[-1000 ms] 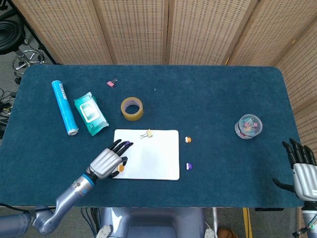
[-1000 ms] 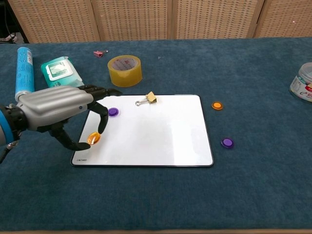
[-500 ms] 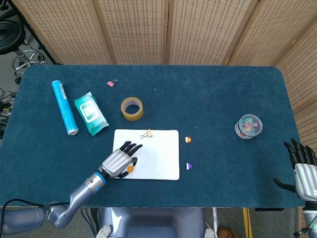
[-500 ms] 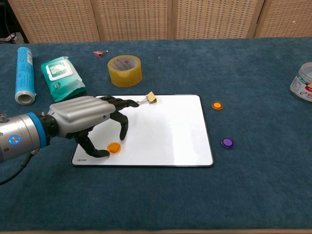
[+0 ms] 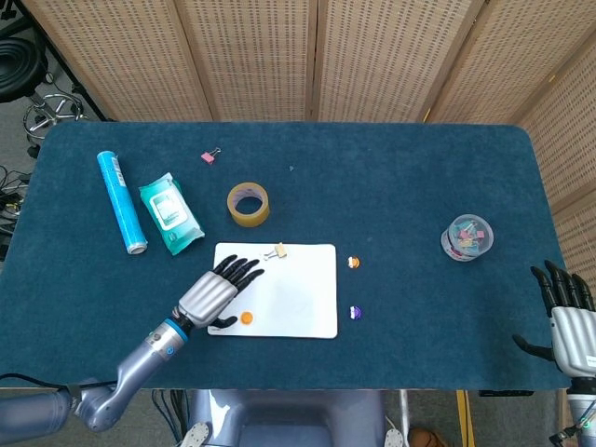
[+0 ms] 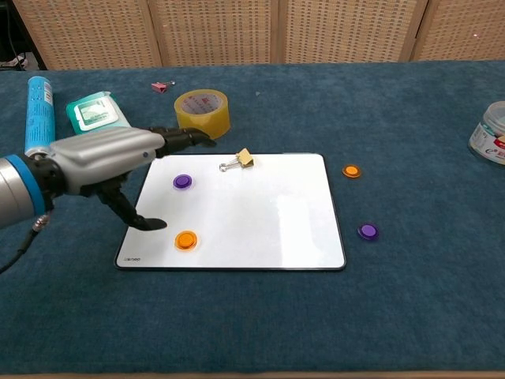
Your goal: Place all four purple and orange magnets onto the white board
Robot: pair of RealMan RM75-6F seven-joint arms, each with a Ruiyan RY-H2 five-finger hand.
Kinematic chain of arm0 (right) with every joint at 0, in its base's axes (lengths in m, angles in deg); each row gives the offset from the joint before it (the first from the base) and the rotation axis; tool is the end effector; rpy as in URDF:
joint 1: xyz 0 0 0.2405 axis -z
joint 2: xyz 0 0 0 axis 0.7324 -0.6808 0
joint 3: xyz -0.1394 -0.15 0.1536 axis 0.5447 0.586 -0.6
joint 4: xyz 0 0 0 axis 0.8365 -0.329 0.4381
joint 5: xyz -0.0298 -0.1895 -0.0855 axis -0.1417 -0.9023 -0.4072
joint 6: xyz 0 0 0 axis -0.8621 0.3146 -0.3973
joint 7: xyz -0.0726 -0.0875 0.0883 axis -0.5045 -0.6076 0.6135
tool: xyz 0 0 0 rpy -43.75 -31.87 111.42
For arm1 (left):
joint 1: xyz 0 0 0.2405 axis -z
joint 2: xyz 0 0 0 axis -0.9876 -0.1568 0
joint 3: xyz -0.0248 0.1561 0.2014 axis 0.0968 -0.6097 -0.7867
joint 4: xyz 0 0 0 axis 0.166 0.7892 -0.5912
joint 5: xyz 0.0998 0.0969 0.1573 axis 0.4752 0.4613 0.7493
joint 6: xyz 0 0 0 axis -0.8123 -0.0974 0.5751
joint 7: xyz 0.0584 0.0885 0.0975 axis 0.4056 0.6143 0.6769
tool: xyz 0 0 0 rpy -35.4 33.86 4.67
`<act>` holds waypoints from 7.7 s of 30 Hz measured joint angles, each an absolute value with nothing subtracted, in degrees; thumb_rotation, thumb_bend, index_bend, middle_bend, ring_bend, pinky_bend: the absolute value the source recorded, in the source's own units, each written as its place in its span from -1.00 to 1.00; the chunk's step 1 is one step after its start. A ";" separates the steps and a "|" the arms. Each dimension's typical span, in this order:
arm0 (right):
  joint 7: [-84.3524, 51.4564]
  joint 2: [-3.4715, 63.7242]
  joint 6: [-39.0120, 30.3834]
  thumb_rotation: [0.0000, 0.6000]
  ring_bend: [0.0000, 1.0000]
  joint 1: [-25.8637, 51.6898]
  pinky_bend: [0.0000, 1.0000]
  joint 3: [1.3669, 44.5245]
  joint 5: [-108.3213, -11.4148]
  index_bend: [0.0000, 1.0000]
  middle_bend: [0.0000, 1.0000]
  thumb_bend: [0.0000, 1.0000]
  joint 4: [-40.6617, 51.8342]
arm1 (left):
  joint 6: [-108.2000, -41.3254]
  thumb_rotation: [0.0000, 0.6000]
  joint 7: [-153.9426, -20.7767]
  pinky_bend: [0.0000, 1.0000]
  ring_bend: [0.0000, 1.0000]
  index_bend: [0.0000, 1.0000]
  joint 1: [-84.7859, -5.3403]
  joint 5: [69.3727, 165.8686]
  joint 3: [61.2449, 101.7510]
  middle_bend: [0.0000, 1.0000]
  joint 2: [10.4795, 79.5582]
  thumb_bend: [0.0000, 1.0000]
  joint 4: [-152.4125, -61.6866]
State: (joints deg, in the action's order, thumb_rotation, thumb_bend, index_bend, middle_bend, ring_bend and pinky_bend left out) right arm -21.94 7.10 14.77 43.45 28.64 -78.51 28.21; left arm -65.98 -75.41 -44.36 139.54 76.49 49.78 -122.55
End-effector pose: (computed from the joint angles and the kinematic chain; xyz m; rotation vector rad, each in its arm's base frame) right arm -0.3132 -0.1793 0.1765 1.3334 -0.9116 0.8110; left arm -0.1531 0.2806 -0.0330 -2.1087 -0.8957 -1.0035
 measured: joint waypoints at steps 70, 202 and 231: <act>-40.89 38.75 -27.30 1.00 -1.00 -2.34 -1.00 21.08 -43.42 -0.21 -1.00 -0.52 3.03 | -89.59 1.00 -86.41 -1.00 -1.00 -1.00 -66.72 140.08 75.40 -1.00 18.77 -0.61 -141.02; -53.49 43.84 -12.29 1.00 -1.00 -3.57 -1.00 26.89 -51.61 -0.30 -1.00 -0.25 26.32 | -89.33 1.00 -93.24 -1.00 -1.00 -1.00 -68.66 146.16 74.97 -1.00 15.28 -0.69 -141.58; -43.98 34.21 -12.04 1.00 -1.00 6.52 -1.00 33.62 -57.43 -0.31 -1.00 -0.24 22.55 | -88.31 1.00 -91.79 -1.00 -1.00 -1.00 -68.27 146.10 74.58 -1.00 15.76 -0.69 -141.96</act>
